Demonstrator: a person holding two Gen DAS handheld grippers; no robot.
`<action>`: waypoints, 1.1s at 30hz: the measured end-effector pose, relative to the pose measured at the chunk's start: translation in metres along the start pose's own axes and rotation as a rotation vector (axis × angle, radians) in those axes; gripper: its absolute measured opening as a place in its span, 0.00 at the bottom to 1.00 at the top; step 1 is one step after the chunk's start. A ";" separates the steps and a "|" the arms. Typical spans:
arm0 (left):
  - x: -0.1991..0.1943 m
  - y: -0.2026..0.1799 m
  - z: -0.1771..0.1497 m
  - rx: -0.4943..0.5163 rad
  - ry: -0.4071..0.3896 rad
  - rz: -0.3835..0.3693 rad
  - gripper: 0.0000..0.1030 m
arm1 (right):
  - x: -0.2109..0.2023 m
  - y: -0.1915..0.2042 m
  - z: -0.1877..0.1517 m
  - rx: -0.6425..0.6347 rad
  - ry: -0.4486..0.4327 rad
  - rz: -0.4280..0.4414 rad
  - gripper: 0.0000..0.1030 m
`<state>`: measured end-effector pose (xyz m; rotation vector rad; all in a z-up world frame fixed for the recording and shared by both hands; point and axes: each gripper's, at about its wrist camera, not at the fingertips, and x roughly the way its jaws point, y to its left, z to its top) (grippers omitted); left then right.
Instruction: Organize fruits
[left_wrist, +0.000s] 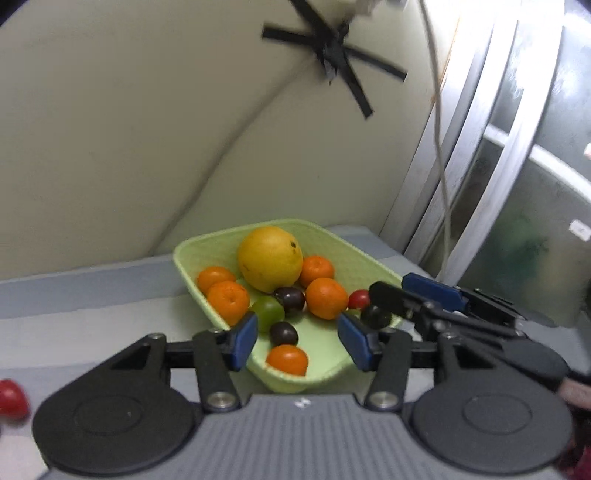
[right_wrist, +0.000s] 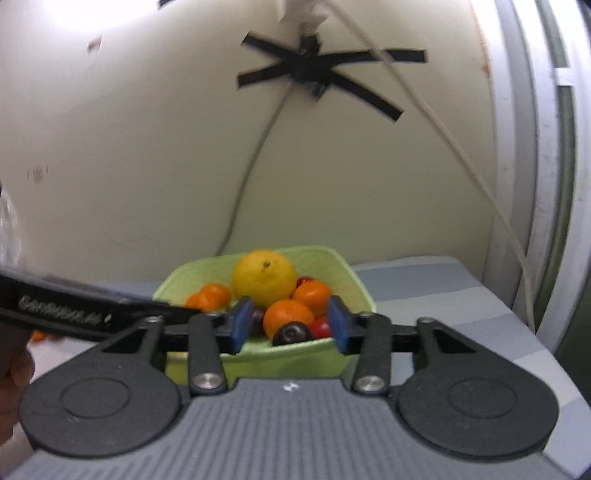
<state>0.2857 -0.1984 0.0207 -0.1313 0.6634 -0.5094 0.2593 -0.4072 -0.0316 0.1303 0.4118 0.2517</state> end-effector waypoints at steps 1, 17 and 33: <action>-0.016 0.004 -0.003 0.005 -0.026 0.011 0.48 | -0.003 -0.001 0.001 0.014 -0.014 -0.006 0.47; -0.100 0.122 -0.073 0.118 0.019 0.491 0.47 | 0.042 0.170 -0.004 -0.152 0.205 0.404 0.47; -0.092 0.124 -0.085 0.064 0.032 0.391 0.28 | 0.088 0.198 -0.020 0.036 0.470 0.525 0.30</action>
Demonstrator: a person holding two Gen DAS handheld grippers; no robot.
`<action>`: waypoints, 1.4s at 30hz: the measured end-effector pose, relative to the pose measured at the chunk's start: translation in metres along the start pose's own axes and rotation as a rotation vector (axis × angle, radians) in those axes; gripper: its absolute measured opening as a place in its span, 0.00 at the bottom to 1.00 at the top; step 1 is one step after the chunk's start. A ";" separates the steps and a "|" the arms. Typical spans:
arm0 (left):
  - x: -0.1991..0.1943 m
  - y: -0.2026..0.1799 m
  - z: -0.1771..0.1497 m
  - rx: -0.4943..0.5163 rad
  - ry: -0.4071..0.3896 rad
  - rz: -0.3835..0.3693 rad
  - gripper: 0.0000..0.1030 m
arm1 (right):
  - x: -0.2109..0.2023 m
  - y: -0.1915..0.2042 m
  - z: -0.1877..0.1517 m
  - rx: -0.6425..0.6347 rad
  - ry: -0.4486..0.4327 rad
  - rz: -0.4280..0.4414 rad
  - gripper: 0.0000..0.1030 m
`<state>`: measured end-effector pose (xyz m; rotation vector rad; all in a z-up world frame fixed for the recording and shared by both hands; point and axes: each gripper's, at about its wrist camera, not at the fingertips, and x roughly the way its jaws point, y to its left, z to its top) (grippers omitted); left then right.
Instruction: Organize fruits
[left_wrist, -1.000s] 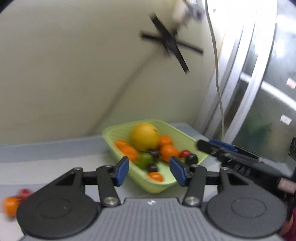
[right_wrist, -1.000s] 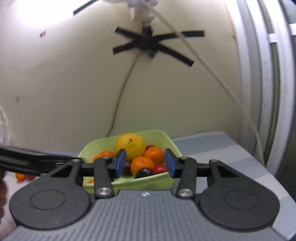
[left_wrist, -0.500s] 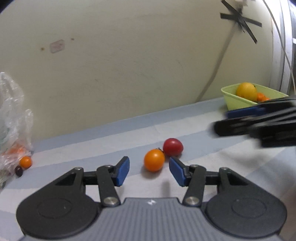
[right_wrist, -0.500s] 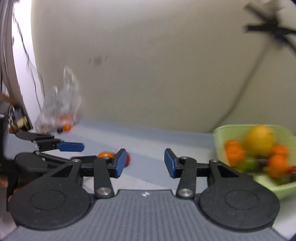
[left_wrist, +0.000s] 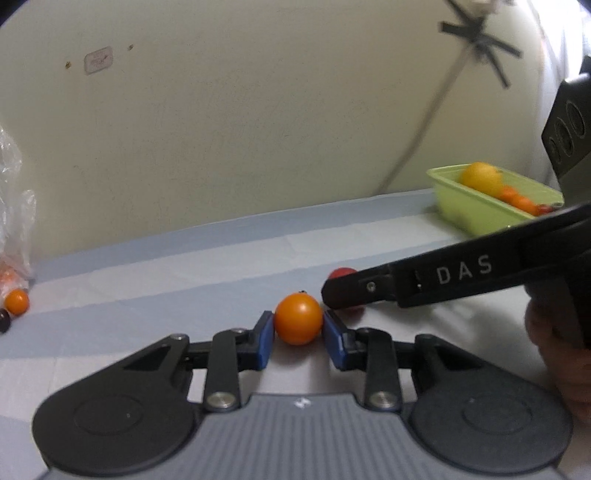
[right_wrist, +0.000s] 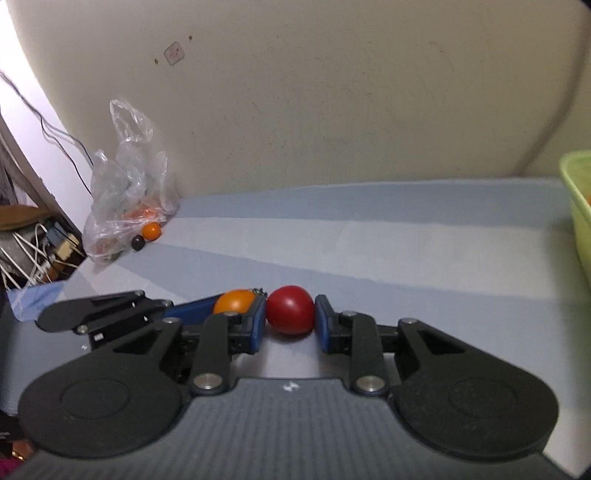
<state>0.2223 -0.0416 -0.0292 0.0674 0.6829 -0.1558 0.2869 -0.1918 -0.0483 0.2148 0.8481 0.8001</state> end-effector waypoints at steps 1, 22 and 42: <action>-0.007 -0.007 -0.002 0.009 -0.008 -0.013 0.28 | -0.009 0.003 -0.005 -0.015 -0.014 -0.002 0.30; -0.057 -0.174 -0.038 0.216 -0.014 -0.221 0.34 | -0.187 -0.048 -0.118 -0.028 -0.163 -0.284 0.32; -0.019 -0.182 0.061 0.191 -0.106 -0.241 0.29 | -0.203 -0.077 -0.055 -0.032 -0.404 -0.315 0.31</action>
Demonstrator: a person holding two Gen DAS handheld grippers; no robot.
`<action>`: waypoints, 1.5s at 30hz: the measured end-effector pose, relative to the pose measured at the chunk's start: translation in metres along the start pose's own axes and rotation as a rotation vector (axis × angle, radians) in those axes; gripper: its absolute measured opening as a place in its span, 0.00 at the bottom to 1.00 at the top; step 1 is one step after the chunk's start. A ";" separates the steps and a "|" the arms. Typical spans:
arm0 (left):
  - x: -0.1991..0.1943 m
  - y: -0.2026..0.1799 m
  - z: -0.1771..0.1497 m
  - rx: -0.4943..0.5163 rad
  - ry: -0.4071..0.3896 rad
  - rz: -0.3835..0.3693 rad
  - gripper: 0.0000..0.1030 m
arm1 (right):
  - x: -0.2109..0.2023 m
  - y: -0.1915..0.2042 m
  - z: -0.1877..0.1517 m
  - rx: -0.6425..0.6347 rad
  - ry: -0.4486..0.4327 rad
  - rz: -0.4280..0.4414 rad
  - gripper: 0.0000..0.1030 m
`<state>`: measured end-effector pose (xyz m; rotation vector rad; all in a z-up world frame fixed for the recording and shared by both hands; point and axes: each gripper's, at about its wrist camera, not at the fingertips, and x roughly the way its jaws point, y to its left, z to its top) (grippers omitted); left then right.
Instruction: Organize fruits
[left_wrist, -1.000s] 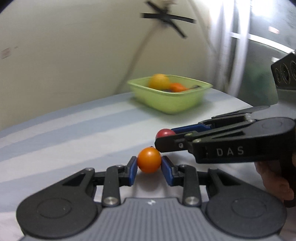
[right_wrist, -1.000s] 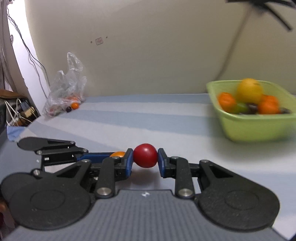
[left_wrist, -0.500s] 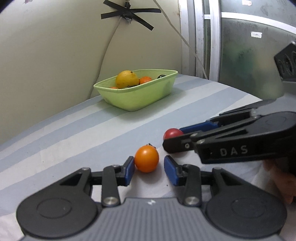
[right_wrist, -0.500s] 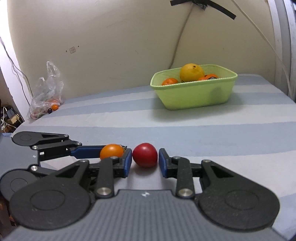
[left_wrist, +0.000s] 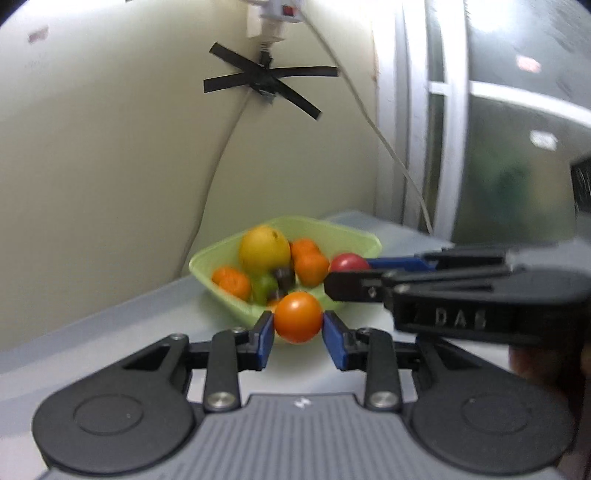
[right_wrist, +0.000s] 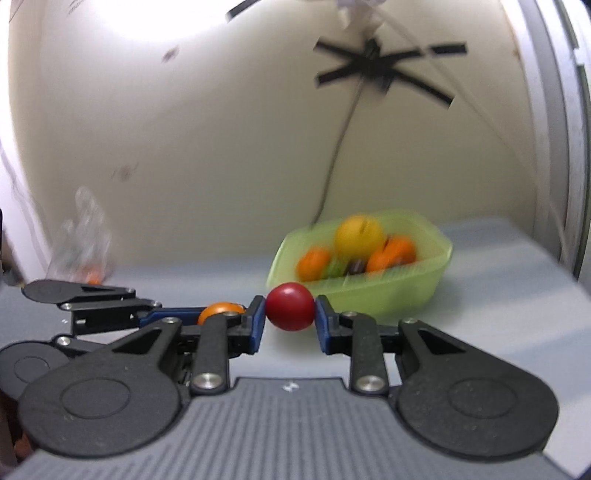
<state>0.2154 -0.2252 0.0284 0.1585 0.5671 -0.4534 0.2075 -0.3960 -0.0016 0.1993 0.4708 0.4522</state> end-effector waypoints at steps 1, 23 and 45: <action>0.009 0.004 0.006 -0.013 0.003 -0.006 0.29 | 0.009 -0.006 0.005 0.007 -0.013 -0.010 0.31; -0.031 0.039 -0.003 -0.219 -0.013 0.124 0.55 | -0.006 -0.059 0.004 0.313 -0.086 -0.115 0.51; -0.139 -0.032 -0.119 -0.291 0.071 0.245 1.00 | -0.132 0.047 -0.103 0.270 -0.007 -0.145 0.71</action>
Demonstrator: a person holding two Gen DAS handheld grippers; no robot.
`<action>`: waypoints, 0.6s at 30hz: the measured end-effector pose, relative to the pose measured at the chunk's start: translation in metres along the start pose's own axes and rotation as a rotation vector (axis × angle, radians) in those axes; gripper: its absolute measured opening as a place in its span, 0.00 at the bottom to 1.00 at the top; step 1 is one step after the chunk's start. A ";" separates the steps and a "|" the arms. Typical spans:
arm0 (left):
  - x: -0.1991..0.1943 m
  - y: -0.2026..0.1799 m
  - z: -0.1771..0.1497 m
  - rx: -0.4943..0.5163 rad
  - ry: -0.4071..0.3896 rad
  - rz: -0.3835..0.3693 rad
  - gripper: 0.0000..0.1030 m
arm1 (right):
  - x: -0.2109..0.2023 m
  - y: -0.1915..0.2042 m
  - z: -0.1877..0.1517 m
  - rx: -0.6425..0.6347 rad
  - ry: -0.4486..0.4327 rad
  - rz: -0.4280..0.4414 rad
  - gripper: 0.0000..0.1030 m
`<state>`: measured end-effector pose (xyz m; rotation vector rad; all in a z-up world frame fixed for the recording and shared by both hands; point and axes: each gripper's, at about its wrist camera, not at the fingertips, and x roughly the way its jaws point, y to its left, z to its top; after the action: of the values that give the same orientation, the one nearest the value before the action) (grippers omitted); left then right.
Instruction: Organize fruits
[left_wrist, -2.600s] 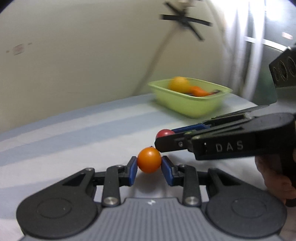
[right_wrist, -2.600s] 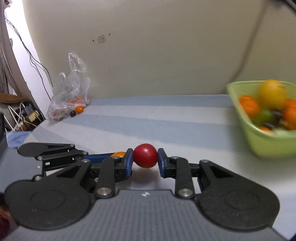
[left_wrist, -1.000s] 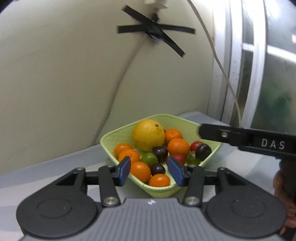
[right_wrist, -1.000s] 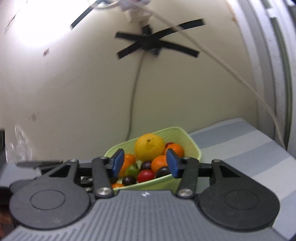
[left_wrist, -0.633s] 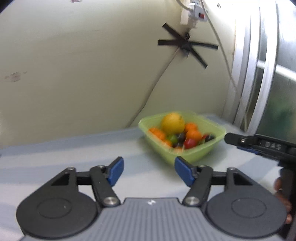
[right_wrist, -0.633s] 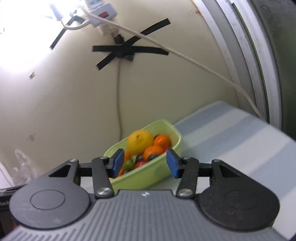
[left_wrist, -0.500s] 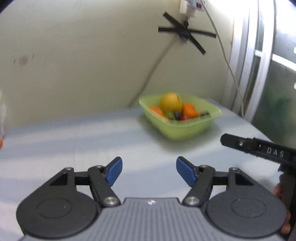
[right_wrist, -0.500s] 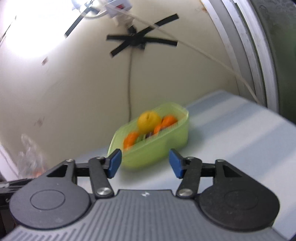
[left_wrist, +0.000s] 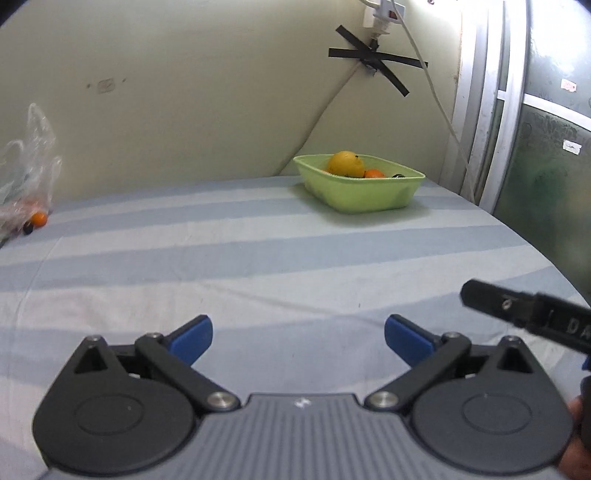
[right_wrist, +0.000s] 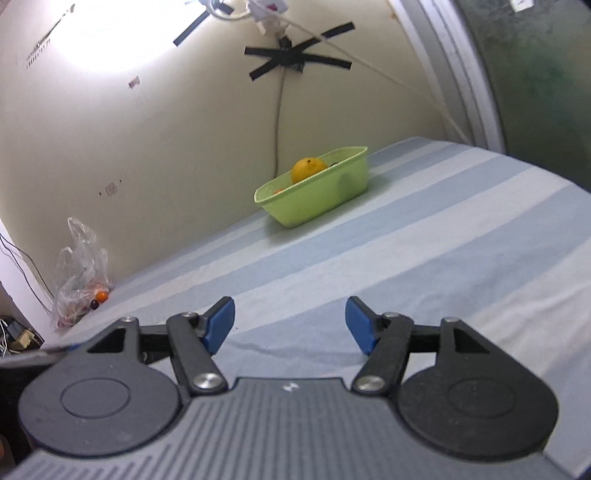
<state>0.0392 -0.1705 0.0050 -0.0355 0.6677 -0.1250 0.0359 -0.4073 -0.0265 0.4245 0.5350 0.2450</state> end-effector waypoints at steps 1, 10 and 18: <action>-0.004 0.002 -0.004 -0.008 0.002 0.000 1.00 | -0.004 0.001 -0.002 0.001 -0.010 -0.006 0.75; -0.026 0.006 -0.018 -0.012 -0.011 0.087 1.00 | -0.009 0.010 -0.008 -0.012 -0.018 0.001 0.79; -0.035 -0.004 -0.022 0.056 -0.055 0.158 1.00 | -0.014 0.013 -0.012 -0.016 -0.023 0.003 0.81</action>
<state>-0.0026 -0.1698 0.0096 0.0679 0.6095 0.0095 0.0167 -0.3961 -0.0236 0.4124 0.5092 0.2472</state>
